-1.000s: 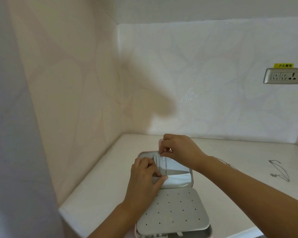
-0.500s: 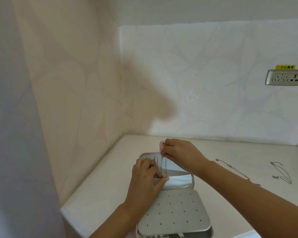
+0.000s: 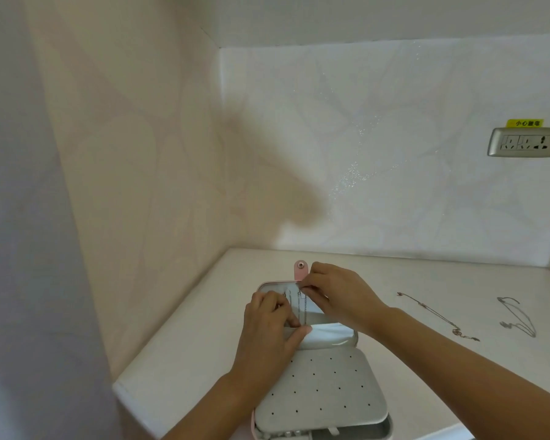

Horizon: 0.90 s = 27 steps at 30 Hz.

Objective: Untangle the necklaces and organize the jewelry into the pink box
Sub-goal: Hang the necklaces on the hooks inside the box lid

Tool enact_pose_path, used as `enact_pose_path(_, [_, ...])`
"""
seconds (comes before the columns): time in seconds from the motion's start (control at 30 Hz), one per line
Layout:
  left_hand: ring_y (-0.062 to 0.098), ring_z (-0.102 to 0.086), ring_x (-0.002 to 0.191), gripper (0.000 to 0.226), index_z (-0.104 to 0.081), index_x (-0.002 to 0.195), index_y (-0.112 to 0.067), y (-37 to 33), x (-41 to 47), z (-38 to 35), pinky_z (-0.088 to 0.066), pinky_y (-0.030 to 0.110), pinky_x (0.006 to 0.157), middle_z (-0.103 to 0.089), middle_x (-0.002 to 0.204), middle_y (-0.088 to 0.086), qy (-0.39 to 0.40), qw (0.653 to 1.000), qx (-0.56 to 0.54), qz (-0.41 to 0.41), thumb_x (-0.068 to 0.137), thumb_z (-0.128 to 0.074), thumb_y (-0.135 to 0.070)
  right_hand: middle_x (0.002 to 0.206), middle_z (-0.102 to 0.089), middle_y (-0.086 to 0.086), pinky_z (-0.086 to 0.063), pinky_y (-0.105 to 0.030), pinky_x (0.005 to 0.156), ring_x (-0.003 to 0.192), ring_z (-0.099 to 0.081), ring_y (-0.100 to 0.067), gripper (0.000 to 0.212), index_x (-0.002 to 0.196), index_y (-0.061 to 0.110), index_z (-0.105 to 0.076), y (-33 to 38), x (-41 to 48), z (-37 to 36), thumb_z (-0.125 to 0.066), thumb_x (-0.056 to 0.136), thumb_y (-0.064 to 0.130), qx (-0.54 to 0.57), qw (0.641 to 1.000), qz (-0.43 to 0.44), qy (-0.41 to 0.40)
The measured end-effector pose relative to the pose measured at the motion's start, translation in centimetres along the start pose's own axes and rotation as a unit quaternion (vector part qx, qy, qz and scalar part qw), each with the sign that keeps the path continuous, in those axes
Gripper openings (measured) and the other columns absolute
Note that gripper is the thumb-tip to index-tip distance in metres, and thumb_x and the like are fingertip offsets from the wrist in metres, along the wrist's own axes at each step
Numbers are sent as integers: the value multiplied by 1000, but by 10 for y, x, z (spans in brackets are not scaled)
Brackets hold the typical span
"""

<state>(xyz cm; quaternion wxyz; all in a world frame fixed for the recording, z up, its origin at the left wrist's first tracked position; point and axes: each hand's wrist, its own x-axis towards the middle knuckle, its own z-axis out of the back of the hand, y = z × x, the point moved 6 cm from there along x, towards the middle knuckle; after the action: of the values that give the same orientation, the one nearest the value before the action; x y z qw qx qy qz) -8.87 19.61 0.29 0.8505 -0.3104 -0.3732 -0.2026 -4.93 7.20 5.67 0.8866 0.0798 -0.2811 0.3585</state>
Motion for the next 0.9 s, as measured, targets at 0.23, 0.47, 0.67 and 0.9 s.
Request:
enact_pose_path(0.23, [-5,-19,97,20,-65,85,-23,-2,-1,-6,-17,15,86,-40,99,-19,61,994,89,-12,88,-58,-41,93,-58,10,-33,-9,61,60,-45,5,16,100,19,-68,-28,-27,25,-54,96,24,41,994,-90,-39])
enact_pose_path(0.47, [4,-29,117,29,-56,94,-26,-2,1,-22,-16,16,95,-44,116,-16,176,976,127,-11,89,-46,-53,120,-58,-4,-42,-26,86,104,-59,-18,31,123,14,-58,-135,-119,10,-56,94,27,-8,926,-373,54])
enact_pose_path(0.67, [10,-25,139,24,-49,96,-27,-4,-1,-34,-5,24,116,-45,140,-4,277,956,87,-35,96,-39,-49,150,-33,-12,-26,-32,111,139,-29,-25,55,145,9,-32,-164,-175,-14,-44,99,37,-2,866,-473,164])
enact_pose_path(0.9, [0,-55,108,35,-61,104,-23,-13,0,-32,-6,29,119,-67,105,-8,301,945,124,-31,99,-34,-45,141,-40,-12,-34,-33,103,128,-41,-26,40,135,13,-40,-155,-170,-30,-29,102,32,-37,879,-433,197])
